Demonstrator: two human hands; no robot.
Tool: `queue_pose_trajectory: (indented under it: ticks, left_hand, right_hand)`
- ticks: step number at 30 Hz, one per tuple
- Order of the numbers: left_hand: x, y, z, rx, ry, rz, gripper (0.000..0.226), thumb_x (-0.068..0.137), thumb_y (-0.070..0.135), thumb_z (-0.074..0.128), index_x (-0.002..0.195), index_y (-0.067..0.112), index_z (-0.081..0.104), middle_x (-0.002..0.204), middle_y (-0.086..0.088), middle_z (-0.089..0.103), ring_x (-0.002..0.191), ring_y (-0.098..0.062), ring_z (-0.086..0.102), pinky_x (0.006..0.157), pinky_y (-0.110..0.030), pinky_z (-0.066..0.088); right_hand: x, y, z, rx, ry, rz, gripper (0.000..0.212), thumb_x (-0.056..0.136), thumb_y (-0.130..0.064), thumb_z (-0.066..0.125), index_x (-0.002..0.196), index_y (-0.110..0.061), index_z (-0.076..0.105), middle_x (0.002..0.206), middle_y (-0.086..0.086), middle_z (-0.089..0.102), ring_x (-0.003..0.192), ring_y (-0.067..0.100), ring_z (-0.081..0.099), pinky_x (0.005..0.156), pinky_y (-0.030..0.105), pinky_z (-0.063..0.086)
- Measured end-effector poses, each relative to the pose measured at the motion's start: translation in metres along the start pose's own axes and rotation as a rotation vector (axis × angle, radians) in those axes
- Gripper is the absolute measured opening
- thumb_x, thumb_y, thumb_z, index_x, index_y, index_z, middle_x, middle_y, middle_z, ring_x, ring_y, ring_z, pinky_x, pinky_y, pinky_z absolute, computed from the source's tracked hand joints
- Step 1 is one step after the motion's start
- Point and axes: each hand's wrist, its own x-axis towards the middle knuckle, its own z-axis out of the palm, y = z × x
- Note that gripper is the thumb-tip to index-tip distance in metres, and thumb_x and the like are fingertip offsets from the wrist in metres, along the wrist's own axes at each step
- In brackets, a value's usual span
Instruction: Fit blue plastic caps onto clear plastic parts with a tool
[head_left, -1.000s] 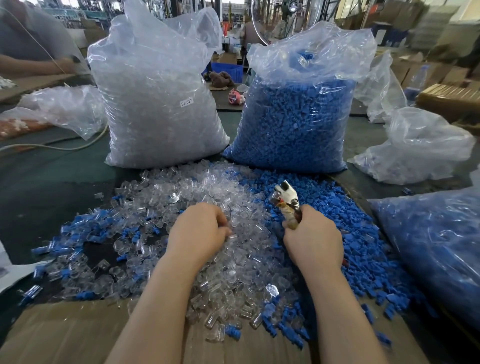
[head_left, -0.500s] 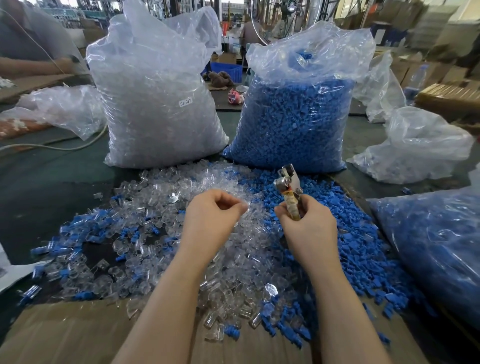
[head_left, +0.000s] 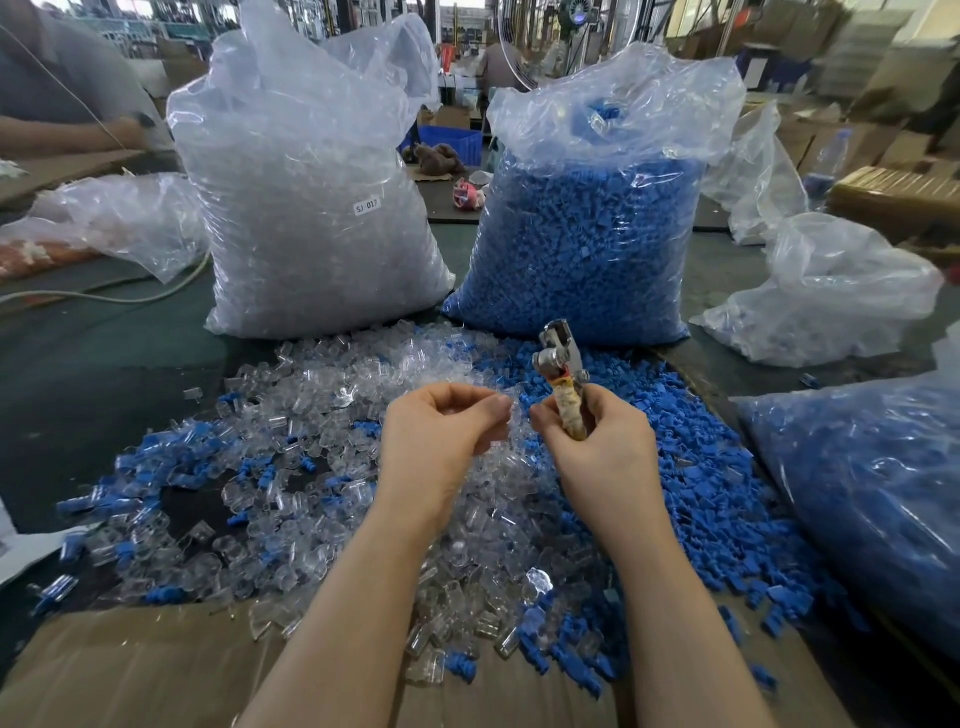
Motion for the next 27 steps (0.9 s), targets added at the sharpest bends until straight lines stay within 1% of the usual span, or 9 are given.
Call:
queue_pose_trajectory:
  ticks: [5, 7, 10, 12, 15, 18, 20, 24, 27]
  left_hand:
    - [-0.0004, -0.0002, 0.0008, -0.008, 0.039, 0.031, 0.007, 0.080, 0.003, 0.078, 0.081, 0.009, 0.073, 0.070, -0.007, 0.075, 0.066, -0.014, 0.072, 0.061, -0.018, 0.055]
    - [-0.0007, 0.0000, 0.0010, 0.045, 0.039, 0.064, 0.010, 0.079, 0.005, 0.079, 0.079, 0.014, 0.074, 0.070, -0.005, 0.075, 0.068, -0.015, 0.074, 0.063, -0.020, 0.055]
    - [-0.0013, -0.0001, 0.0016, 0.156, 0.029, 0.138, 0.016, 0.078, 0.008, 0.080, 0.073, 0.022, 0.075, 0.068, -0.001, 0.074, 0.070, -0.015, 0.074, 0.069, -0.028, 0.057]
    - [-0.0021, 0.0000, 0.0026, 0.239, 0.024, 0.204, 0.019, 0.078, 0.010, 0.080, 0.071, 0.026, 0.075, 0.066, 0.004, 0.074, 0.069, -0.013, 0.073, 0.071, -0.030, 0.059]
    - [-0.0038, 0.0002, 0.0043, 0.356, 0.015, 0.315, 0.019, 0.078, 0.013, 0.080, 0.073, 0.031, 0.075, 0.067, 0.012, 0.073, 0.066, -0.004, 0.071, 0.067, -0.025, 0.059]
    - [-0.0053, -0.0002, 0.0051, 0.418, -0.002, 0.397, 0.023, 0.079, 0.011, 0.079, 0.076, 0.033, 0.074, 0.067, 0.017, 0.072, 0.063, 0.002, 0.068, 0.060, -0.015, 0.055]
    - [-0.0055, 0.0000, 0.0055, 0.434, -0.004, 0.418, 0.025, 0.079, 0.010, 0.078, 0.076, 0.034, 0.073, 0.067, 0.019, 0.071, 0.063, 0.003, 0.067, 0.058, -0.012, 0.052]
    - [-0.0051, -0.0011, 0.0057, 0.433, 0.012, 0.426, 0.023, 0.079, 0.010, 0.078, 0.076, 0.032, 0.074, 0.067, 0.020, 0.070, 0.063, 0.003, 0.067, 0.057, -0.009, 0.049]
    - [-0.0050, -0.0023, 0.0056, 0.412, 0.031, 0.419, 0.022, 0.079, 0.012, 0.079, 0.076, 0.033, 0.073, 0.070, 0.022, 0.071, 0.064, 0.004, 0.067, 0.058, -0.009, 0.049]
  right_hand:
    - [-0.0003, -0.0021, 0.0002, 0.002, -0.001, -0.027, 0.014, 0.086, -0.034, 0.071, 0.079, -0.025, 0.063, 0.068, -0.009, 0.064, 0.065, 0.010, 0.060, 0.067, 0.042, 0.053]
    - [-0.0007, -0.0030, 0.0008, -0.015, -0.008, -0.038, 0.015, 0.086, -0.035, 0.071, 0.078, -0.024, 0.062, 0.067, -0.009, 0.063, 0.064, 0.012, 0.058, 0.066, 0.042, 0.053]
    - [-0.0014, -0.0038, 0.0019, -0.027, -0.004, -0.035, 0.016, 0.085, -0.034, 0.071, 0.078, -0.022, 0.063, 0.066, -0.007, 0.062, 0.062, 0.015, 0.057, 0.063, 0.044, 0.052]
    - [-0.0013, -0.0042, 0.0021, -0.019, 0.009, -0.024, 0.017, 0.085, -0.035, 0.071, 0.077, -0.022, 0.063, 0.065, -0.005, 0.062, 0.061, 0.016, 0.056, 0.062, 0.045, 0.051]
    - [-0.0003, -0.0032, 0.0013, 0.001, 0.011, 0.000, 0.016, 0.085, -0.034, 0.071, 0.077, -0.021, 0.063, 0.066, -0.005, 0.063, 0.062, 0.016, 0.057, 0.061, 0.044, 0.051]
    - [0.0004, -0.0014, 0.0005, 0.002, -0.002, 0.002, 0.019, 0.085, -0.033, 0.071, 0.073, -0.023, 0.060, 0.057, -0.008, 0.056, 0.054, 0.011, 0.048, 0.054, 0.036, 0.041]
    - [0.0002, -0.0013, -0.0004, 0.011, -0.017, 0.002, 0.020, 0.086, -0.032, 0.070, 0.072, -0.022, 0.060, 0.055, -0.009, 0.053, 0.052, 0.011, 0.045, 0.053, 0.036, 0.038]
    - [0.0001, -0.0037, -0.0033, 0.084, -0.068, 0.032, 0.010, 0.086, -0.026, 0.070, 0.079, -0.019, 0.066, 0.064, 0.000, 0.063, 0.058, 0.021, 0.053, 0.059, 0.049, 0.048]
    - [-0.0007, -0.0058, -0.0042, 0.130, -0.091, 0.049, 0.004, 0.084, -0.018, 0.070, 0.081, -0.018, 0.068, 0.072, 0.004, 0.069, 0.063, 0.024, 0.060, 0.064, 0.049, 0.052]
